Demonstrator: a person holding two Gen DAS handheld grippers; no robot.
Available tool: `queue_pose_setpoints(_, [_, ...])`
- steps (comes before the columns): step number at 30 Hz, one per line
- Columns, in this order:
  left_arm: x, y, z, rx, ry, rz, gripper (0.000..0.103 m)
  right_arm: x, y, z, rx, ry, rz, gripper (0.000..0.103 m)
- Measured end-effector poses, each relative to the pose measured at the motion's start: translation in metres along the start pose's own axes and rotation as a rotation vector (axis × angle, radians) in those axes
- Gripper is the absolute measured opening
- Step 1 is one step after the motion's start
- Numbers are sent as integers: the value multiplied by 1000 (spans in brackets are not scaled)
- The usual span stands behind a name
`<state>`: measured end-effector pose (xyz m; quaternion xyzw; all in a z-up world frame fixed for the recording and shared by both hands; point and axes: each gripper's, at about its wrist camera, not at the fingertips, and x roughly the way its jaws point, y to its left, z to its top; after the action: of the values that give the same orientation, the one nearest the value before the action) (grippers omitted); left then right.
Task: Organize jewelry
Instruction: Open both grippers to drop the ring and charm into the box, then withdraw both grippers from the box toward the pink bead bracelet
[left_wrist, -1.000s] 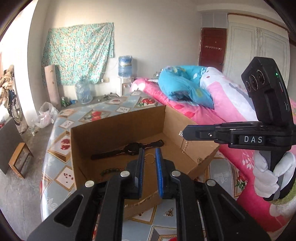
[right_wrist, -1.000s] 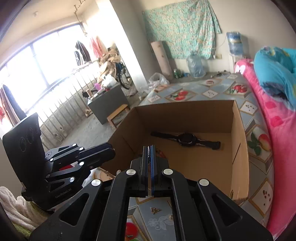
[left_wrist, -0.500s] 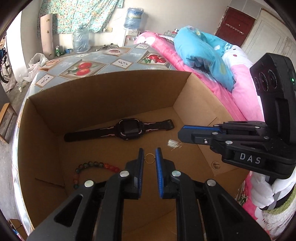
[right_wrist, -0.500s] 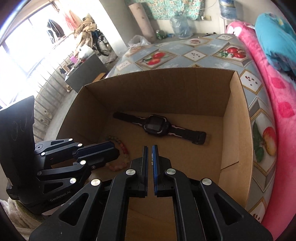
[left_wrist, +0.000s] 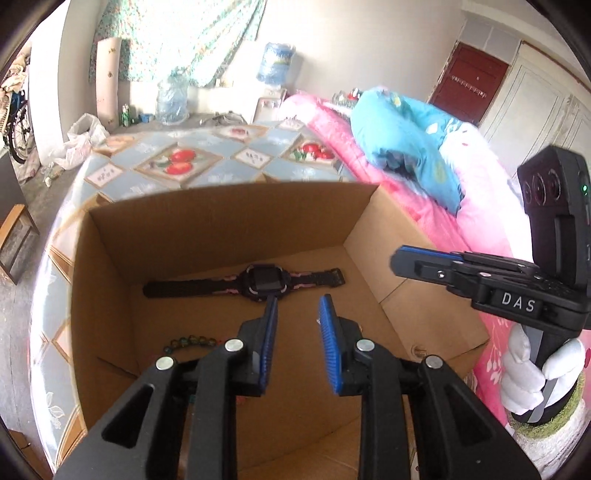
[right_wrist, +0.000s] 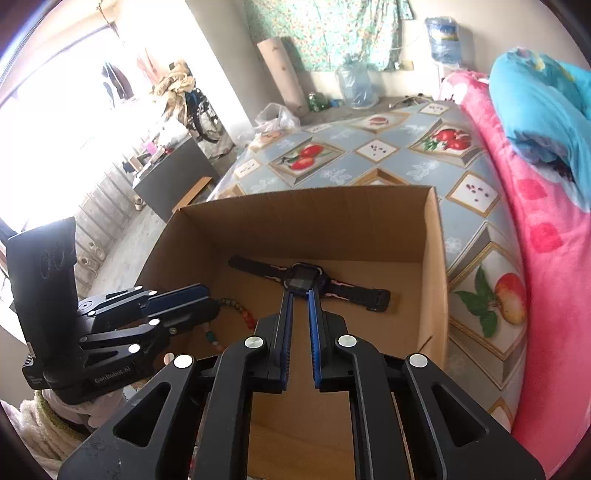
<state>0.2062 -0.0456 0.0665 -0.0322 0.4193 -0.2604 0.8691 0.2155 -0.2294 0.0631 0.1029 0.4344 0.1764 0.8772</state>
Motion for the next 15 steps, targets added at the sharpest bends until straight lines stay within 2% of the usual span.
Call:
queue_pose_setpoints(4, [-38, 1, -7, 5, -108, 2, 29, -36, -5, -7, 19, -79, -17, 17])
queue_pose_setpoints(9, [-88, 8, -31, 9, -219, -5, 40, -78, -6, -28, 46, -161, -19, 21])
queue_pose_setpoints(12, [-110, 13, -54, 11, -248, -10, 45, -92, -3, -48, 61, -179, 7, 22])
queue_pose_setpoints(15, [-123, 16, -80, 11, -243, -25, 51, -98, 2, -70, 62, -177, 36, 23])
